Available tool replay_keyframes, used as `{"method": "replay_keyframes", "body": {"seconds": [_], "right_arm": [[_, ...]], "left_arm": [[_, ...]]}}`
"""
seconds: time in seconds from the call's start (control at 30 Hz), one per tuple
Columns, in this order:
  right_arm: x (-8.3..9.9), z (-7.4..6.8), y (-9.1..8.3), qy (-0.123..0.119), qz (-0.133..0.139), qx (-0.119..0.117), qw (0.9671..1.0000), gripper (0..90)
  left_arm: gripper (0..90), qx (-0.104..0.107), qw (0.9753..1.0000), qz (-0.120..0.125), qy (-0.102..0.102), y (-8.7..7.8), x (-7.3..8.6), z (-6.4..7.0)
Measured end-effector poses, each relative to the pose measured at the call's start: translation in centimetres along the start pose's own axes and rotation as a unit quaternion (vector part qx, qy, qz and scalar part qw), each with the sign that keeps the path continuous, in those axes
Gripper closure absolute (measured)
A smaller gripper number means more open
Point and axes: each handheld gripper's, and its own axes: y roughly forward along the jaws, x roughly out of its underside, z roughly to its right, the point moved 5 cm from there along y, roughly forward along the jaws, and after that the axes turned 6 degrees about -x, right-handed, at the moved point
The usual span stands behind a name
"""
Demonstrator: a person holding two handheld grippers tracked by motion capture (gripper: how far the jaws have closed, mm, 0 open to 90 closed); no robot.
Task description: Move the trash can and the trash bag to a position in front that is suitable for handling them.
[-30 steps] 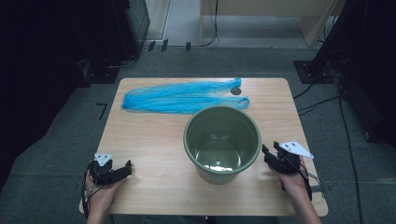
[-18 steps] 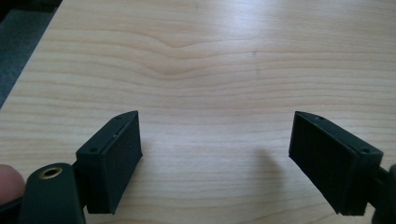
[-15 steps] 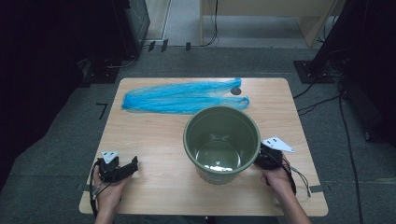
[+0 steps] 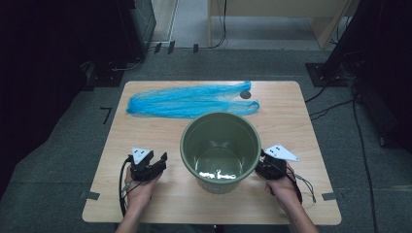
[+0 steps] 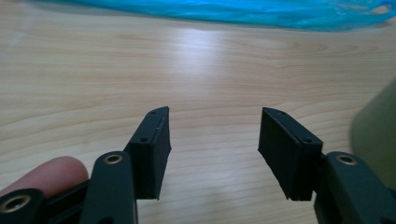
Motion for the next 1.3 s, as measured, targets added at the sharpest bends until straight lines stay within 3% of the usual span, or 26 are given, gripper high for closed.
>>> {"method": "replay_keyframes", "body": {"seconds": [0.13, 0.3, 0.5, 0.6, 0.73, 0.87, 1.13, 1.17, 1.2, 1.3], "right_arm": [[0.0, -0.9, 0.5, -0.001, 0.001, -0.011, 0.9999, 63.4], [-0.2, -2.5, 1.3, -0.01, -0.005, -0.03, 0.9995, 62.5], [-0.4, -3.9, 2.2, -0.015, -0.006, -0.044, 0.9989, 62.5], [-0.5, -4.7, 2.5, -0.018, -0.006, -0.058, 0.9981, 68.4], [-0.4, -5.1, 2.6, -0.031, -0.008, -0.082, 0.9961, 68.9], [-0.3, -5.5, 2.6, -0.036, -0.008, -0.09, 0.9953, 73.3], [0.1, -5.5, 1.8, -0.034, -0.012, -0.106, 0.9937, 72.2], [0.2, -5.2, 1.6, -0.031, -0.01, -0.122, 0.992, 68.8], [0.2, -5.2, 1.6, -0.031, -0.01, -0.122, 0.992, 68.8], [-0.5, -4.2, 1.7, -0.012, 0.002, -0.129, 0.9916, 60.3]], "left_arm": [[58.5, 0.045, 0.9987, -0.004, -0.023, 0.2, -0.7, 1.2], [71.1, 0.056, 0.9983, 0.005, -0.013, 0.1, -0.9, 1.7], [73.0, 0.075, 0.9972, 0.007, -0.005, 0.0, -0.7, 2.0], [77.0, 0.078, 0.9969, 0.009, -0.007, -0.2, -0.7, 1.8], [79.4, 0.099, 0.995, 0.012, -0.003, -0.5, -0.5, 1.3], [85.9, 0.118, 0.9929, 0.013, 0.008, -1.0, -0.1, 1.5], [84.1, 0.131, 0.9909, 0.013, 0.025, -1.6, 0.4, 1.7], [78.3, 0.131, 0.9909, 0.013, 0.026, -1.7, 0.4, 1.6], [78.3, 0.129, 0.9911, 0.013, 0.029, -1.6, 0.5, 1.5], [55.5, 0.101, 0.9946, 0.007, 0.021, -1.1, 0.5, 0.2]]}}
